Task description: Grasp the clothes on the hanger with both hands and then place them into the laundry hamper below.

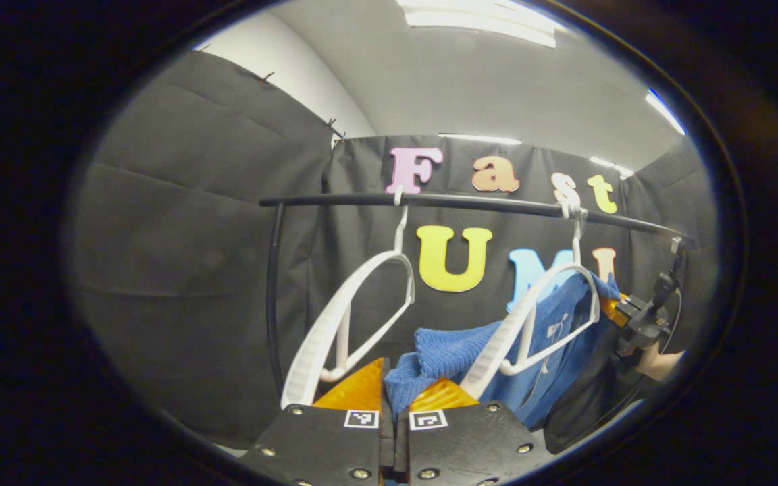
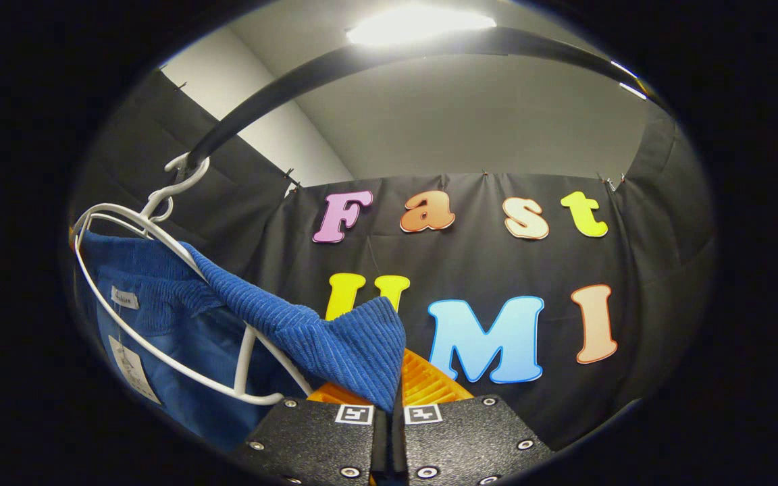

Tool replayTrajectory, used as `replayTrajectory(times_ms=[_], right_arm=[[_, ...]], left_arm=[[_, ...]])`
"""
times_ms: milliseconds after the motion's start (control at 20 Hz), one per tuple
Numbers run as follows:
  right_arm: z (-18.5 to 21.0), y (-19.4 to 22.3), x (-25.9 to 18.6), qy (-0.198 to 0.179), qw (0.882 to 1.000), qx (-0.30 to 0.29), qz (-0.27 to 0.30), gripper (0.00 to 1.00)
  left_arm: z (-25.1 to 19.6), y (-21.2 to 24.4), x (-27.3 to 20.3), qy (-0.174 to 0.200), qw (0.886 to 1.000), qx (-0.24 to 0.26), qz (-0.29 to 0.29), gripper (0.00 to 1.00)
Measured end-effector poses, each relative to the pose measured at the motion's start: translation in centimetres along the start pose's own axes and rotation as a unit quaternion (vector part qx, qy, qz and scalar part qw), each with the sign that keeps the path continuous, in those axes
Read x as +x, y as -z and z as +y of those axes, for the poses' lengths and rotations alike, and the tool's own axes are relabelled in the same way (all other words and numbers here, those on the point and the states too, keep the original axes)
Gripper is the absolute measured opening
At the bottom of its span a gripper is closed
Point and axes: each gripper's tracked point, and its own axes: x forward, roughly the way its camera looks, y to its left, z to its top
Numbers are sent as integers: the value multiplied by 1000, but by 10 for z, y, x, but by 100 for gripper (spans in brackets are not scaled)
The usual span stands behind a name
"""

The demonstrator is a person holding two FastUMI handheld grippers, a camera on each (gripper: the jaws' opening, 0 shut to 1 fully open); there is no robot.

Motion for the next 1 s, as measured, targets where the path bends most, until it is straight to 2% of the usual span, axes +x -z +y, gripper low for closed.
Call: replayTrajectory(times_ms=[100,300,550,700,900,950,1000], right_arm=[[4,6,1,0,1000,-7,1,2],[1,11,4,11,1000,-29,4,2],[-8,26,-13,26,998,-58,29,2],[-29,51,-6,46,995,-70,52,2],[-42,89,-19,58,992,-35,106,2],[-44,94,-25,61,991,-31,115,3],[-43,99,-35,66,989,-22,127,2]], left_arm=[[3,12,-22,-10,1000,-7,0,1],[-6,26,-20,-29,999,-16,3,1],[-27,48,-17,-19,998,-42,33,2],[-49,65,-6,-7,998,-31,53,2],[-75,78,3,12,997,-29,70,2],[-79,82,2,12,997,-23,76,6],[-83,86,-4,13,996,-16,82,2]])
